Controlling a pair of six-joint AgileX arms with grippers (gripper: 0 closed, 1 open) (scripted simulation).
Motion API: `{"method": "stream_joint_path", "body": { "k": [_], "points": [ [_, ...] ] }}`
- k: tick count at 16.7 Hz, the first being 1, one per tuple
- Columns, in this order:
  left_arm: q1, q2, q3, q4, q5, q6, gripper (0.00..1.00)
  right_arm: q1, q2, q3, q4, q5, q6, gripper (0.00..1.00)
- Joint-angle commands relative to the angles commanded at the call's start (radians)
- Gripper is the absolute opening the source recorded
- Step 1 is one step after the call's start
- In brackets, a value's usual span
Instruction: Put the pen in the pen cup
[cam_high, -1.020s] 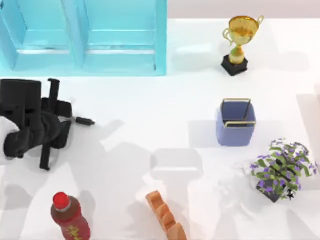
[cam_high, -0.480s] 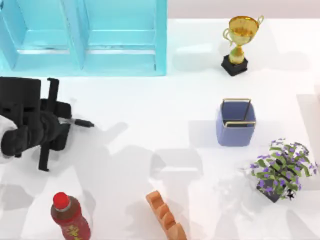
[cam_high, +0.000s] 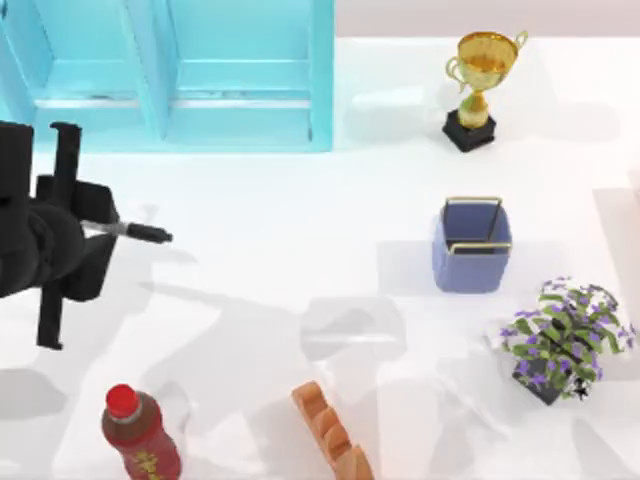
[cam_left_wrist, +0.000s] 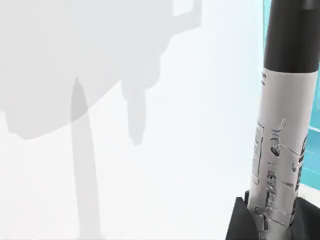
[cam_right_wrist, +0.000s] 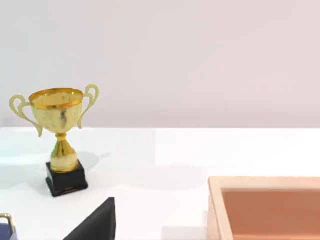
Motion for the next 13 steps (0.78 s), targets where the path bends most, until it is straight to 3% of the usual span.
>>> {"method": "stream_joint_path", "body": {
  "k": [6, 13],
  "points": [
    [-0.045, -0.383, -0.037, -0.345, -0.047, -0.024, 0.0, 0.0, 0.0, 0.0, 0.0, 0.0, 0.0, 1.0],
    [-0.052, -0.436, -0.043, -0.4, -0.054, -0.024, 0.0, 0.0, 0.0, 0.0, 0.0, 0.0, 0.0, 1.0]
  ]
}}
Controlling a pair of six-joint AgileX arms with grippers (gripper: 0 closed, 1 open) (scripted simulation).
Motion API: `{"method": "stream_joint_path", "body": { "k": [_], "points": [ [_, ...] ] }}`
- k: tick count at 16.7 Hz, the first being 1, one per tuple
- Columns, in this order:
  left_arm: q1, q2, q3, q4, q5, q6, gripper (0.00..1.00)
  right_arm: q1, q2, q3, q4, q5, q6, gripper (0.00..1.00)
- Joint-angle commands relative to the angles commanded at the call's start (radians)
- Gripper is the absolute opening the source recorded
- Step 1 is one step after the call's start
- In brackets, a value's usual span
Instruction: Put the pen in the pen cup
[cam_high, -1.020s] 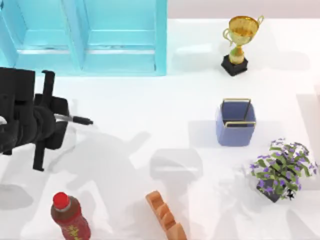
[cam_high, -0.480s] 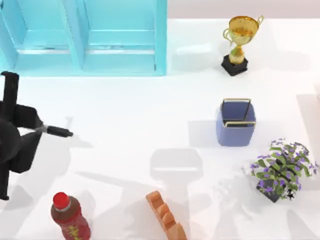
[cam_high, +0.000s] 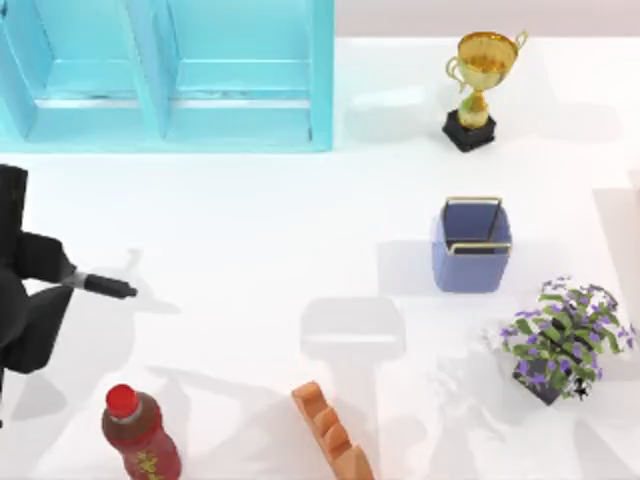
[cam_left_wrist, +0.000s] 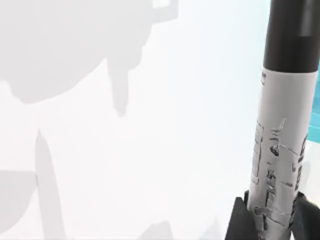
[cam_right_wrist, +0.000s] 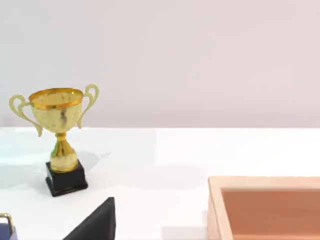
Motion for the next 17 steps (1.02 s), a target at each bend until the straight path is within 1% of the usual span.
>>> {"method": "stream_joint_path", "body": {
  "k": [2, 3, 5, 7, 9, 11, 17],
  "points": [
    [-0.004, 0.01, 0.005, 0.002, -0.009, 0.006, 0.0, 0.0, 0.0, 0.0, 0.0, 0.0, 0.0, 1.0],
    [-0.011, 0.029, 0.017, 0.008, -0.027, 0.02, 0.0, 0.0, 0.0, 0.0, 0.0, 0.0, 0.0, 1.0],
    [-0.04, 0.094, 0.059, 0.029, -0.088, 0.069, 0.0, 0.0, 0.0, 0.0, 0.0, 0.0, 0.0, 1.0],
    [-0.086, 0.187, 0.128, 0.067, -0.179, 0.145, 0.0, 0.0, 0.0, 0.0, 0.0, 0.0, 0.0, 1.0],
    [-0.147, 0.301, 0.222, 0.12, -0.293, 0.243, 0.0, 0.0, 0.0, 0.0, 0.0, 0.0, 0.0, 1.0],
    [-0.219, 0.431, 0.338, 0.188, -0.426, 0.36, 0.0, 0.0, 0.0, 0.0, 0.0, 0.0, 0.0, 1.0],
    [-0.475, 0.878, 0.766, 0.448, -0.882, 0.763, 0.0, 0.0, 0.0, 0.0, 0.0, 0.0, 0.0, 1.0]
  ]
}}
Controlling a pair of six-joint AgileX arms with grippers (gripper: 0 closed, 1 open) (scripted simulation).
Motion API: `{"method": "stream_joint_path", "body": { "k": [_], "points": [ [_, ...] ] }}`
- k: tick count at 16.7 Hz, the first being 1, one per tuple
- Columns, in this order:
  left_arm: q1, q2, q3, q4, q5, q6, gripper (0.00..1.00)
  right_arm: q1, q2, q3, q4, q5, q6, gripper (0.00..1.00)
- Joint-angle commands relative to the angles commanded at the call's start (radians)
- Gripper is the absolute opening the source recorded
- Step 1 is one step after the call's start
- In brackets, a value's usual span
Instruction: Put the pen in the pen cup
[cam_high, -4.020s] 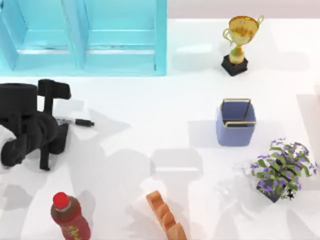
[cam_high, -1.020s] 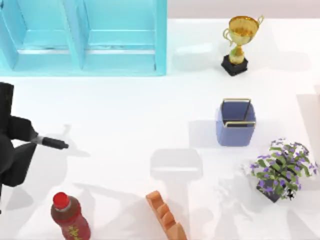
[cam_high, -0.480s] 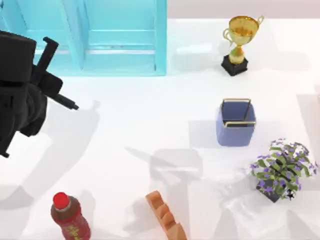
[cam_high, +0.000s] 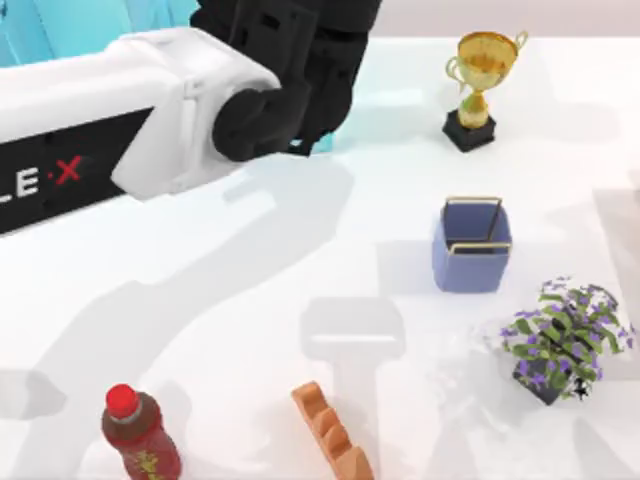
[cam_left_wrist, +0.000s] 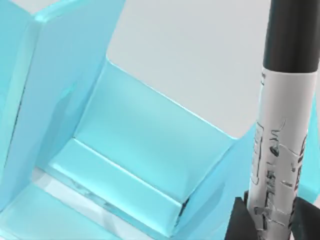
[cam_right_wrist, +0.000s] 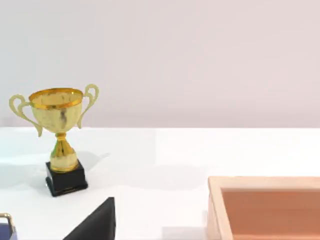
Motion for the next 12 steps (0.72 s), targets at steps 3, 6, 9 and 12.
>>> {"method": "stream_joint_path", "body": {
  "k": [3, 6, 9, 12],
  "points": [
    [-0.128, 0.231, 0.224, 0.137, -0.23, 0.205, 0.0, 0.0, 0.0, 0.0, 0.0, 0.0, 0.0, 1.0],
    [-0.245, 0.451, 0.426, 0.261, -0.439, 0.395, 0.0, 0.0, 0.0, 0.0, 0.0, 0.0, 0.0, 1.0],
    [-0.339, 0.64, 0.587, 0.356, -0.608, 0.553, 0.0, 0.0, 0.0, 0.0, 0.0, 0.0, 0.0, 1.0],
    [-0.402, 0.775, 0.691, 0.416, -0.721, 0.665, 0.0, 0.0, 0.0, 0.0, 0.0, 0.0, 0.0, 1.0]
  ]
}}
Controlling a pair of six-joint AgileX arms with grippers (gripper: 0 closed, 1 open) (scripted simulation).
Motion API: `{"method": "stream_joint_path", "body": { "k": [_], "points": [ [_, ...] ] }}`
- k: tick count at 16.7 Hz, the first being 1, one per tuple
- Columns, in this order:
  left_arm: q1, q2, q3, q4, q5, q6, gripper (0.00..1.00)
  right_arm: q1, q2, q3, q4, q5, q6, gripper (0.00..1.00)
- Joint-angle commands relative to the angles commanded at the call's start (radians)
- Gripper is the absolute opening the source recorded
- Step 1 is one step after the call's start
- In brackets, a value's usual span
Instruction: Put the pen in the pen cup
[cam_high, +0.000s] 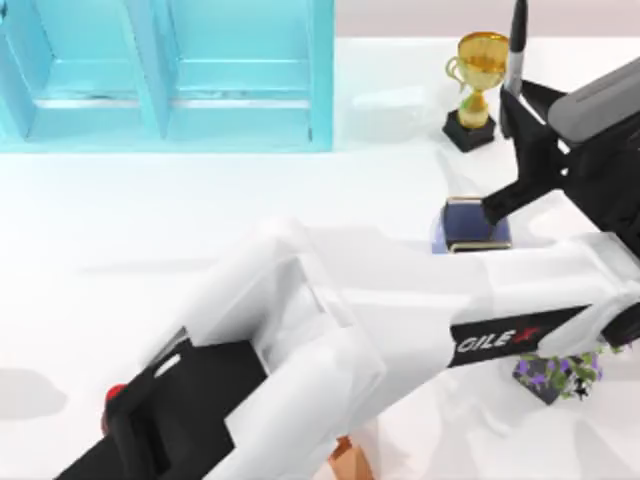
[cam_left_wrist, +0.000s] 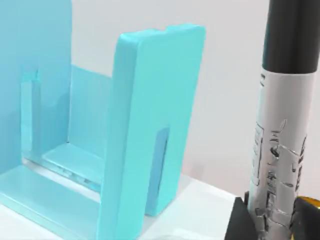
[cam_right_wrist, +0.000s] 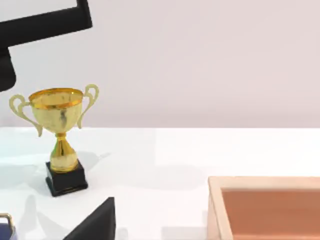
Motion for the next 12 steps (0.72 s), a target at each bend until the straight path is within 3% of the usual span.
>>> {"method": "stream_joint_path", "body": {
  "k": [6, 7, 12],
  "points": [
    [-0.025, 0.055, 0.04, 0.022, -0.044, 0.046, 0.0, 0.0, 0.0, 0.0, 0.0, 0.0, 0.0, 1.0],
    [-0.001, 0.316, 0.483, 0.093, 0.018, 0.023, 0.0, 0.0, 0.0, 0.0, 0.0, 0.0, 0.0, 1.0],
    [-0.006, 0.227, 0.367, 0.079, 0.012, 0.02, 0.0, 0.0, 0.0, 0.0, 0.0, 0.0, 0.0, 1.0]
  ]
}}
